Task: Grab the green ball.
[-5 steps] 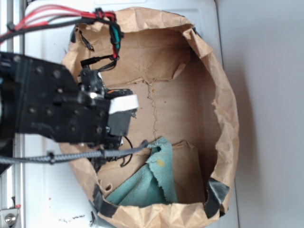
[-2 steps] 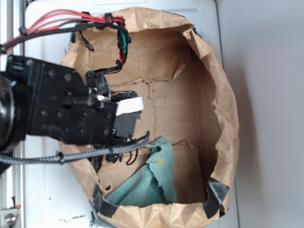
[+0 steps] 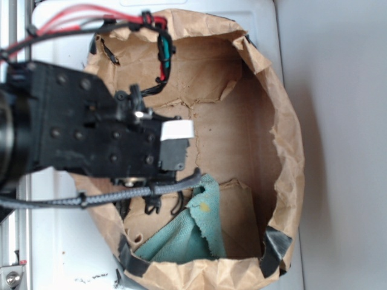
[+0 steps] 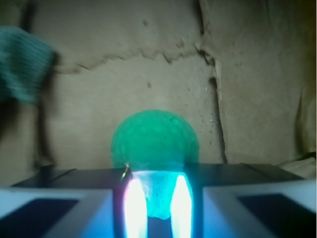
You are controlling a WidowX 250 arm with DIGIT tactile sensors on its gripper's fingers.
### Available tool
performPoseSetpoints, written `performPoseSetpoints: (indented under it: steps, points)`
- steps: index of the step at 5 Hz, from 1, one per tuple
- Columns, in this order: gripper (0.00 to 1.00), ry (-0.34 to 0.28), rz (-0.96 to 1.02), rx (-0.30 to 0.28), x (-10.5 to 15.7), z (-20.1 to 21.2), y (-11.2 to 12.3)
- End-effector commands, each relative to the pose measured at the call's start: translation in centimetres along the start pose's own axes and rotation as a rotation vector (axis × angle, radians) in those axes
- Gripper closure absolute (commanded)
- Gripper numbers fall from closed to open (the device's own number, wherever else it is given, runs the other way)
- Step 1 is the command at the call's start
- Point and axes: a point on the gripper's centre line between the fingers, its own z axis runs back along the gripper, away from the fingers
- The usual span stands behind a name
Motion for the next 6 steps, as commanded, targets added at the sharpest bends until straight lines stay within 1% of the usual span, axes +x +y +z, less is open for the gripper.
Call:
performPoseSetpoints:
  steps: [1,2,3,4,5,6]
  points:
    - [1.0,-0.026,0.046,-0.048,2.5,4.3,1.0]
    - [1.0,0.004,0.061,-0.098,3.2,7.4,1.5]
    - [1.0,0.007,0.074,-0.125,3.6,9.3,1.5]
    - [1.0,0.008,0.066,-0.134,3.9,10.5,0.9]
    - [1.0,-0.008,0.06,-0.156,4.0,12.1,0.5]
    - [1.0,0.0,0.037,-0.171,4.0,13.2,0.5]
